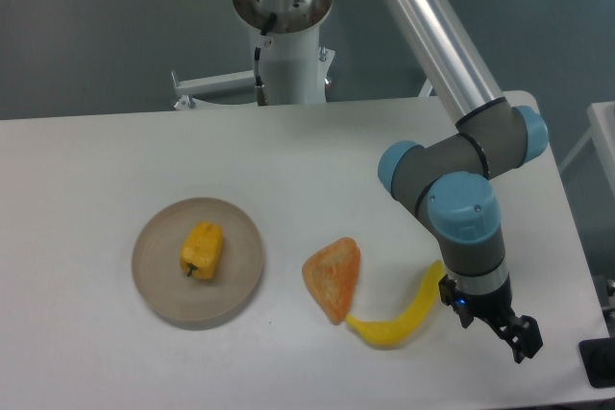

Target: Pick up the yellow pepper from the plate

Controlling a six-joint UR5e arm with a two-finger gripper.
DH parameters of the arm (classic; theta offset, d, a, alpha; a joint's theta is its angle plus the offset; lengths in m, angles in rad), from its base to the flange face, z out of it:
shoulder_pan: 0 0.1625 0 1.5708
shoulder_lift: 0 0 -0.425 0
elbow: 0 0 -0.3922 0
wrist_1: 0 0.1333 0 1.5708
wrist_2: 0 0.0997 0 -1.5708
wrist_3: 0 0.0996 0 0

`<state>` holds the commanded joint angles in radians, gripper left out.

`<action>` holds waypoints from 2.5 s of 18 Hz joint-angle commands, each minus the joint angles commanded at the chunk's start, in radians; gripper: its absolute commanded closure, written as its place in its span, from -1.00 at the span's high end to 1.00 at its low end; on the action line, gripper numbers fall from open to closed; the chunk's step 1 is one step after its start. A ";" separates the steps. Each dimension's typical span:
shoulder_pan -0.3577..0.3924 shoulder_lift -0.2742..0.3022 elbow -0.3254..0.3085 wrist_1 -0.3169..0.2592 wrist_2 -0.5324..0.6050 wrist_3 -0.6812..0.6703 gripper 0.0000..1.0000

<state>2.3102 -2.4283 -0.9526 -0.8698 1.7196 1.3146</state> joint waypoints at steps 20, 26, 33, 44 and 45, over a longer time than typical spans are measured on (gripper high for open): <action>-0.037 0.256 -0.228 -0.069 -0.066 -0.173 1.00; -0.086 0.443 -0.441 -0.078 -0.239 -0.469 1.00; -0.238 0.517 -0.594 -0.064 -0.314 -0.787 1.00; -0.336 0.494 -0.741 0.040 -0.307 -0.870 1.00; -0.339 0.494 -0.745 0.041 -0.305 -0.871 1.00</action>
<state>1.9712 -1.9343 -1.6981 -0.8284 1.4143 0.4433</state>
